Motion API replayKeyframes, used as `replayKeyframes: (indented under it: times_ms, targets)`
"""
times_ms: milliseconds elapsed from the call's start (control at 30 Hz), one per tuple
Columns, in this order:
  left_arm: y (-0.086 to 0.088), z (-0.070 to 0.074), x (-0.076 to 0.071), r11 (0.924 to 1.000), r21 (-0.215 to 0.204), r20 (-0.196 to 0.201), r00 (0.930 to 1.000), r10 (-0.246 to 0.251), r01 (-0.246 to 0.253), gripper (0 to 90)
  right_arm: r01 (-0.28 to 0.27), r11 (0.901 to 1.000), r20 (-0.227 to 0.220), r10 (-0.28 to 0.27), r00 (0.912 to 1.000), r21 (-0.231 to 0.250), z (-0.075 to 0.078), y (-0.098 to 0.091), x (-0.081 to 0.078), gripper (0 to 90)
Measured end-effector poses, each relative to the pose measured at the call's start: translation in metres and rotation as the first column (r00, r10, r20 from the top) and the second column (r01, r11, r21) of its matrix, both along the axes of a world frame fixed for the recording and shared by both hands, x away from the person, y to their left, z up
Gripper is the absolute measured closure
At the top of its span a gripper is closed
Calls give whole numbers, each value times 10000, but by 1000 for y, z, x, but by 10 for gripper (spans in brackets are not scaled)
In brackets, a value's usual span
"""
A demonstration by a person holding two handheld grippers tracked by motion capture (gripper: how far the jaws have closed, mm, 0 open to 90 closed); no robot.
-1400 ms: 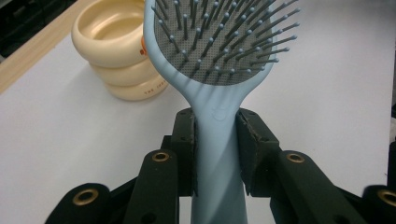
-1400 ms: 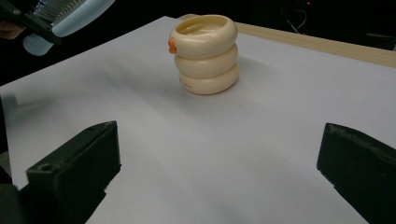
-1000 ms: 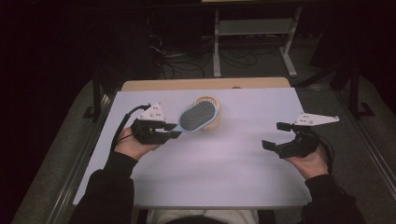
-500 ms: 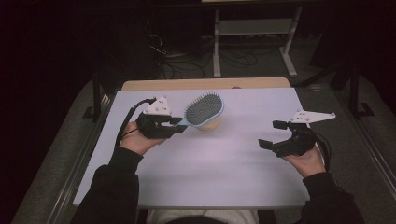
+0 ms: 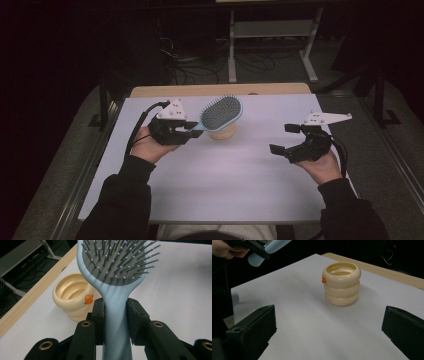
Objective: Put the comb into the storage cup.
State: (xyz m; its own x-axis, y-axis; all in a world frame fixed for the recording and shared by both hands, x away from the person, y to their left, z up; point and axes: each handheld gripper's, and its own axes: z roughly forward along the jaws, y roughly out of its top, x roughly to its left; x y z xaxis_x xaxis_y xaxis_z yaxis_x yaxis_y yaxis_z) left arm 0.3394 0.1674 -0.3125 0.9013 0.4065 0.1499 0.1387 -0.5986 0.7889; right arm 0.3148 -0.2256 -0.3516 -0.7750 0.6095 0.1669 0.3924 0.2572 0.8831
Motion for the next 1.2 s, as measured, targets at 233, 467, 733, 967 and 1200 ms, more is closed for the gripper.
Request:
replayKeyframes:
  times_ms: [233,467,733,967,1200]
  targets:
    - [-2,4,1,9999,-130,202,9998,89,-87,701,-268,9996,109,269,9996,-25,11,14,6,0]
    - [-4,7,0,9996,-244,381,9992,116,-107,701,-416,9991,157,415,9990,73,19,24,10,0]
    - [-10,9,-1,9996,-181,662,9976,226,-214,701,-673,9973,360,663,9971,289,31,37,15,0]
    - [-13,9,-1,9995,-238,679,9974,227,-211,701,-1015,9944,459,1000,9939,311,43,54,21,0]
    - [-16,8,-3,9996,-198,862,9960,231,-214,701,-1109,9927,342,1093,9934,474,48,62,29,0]
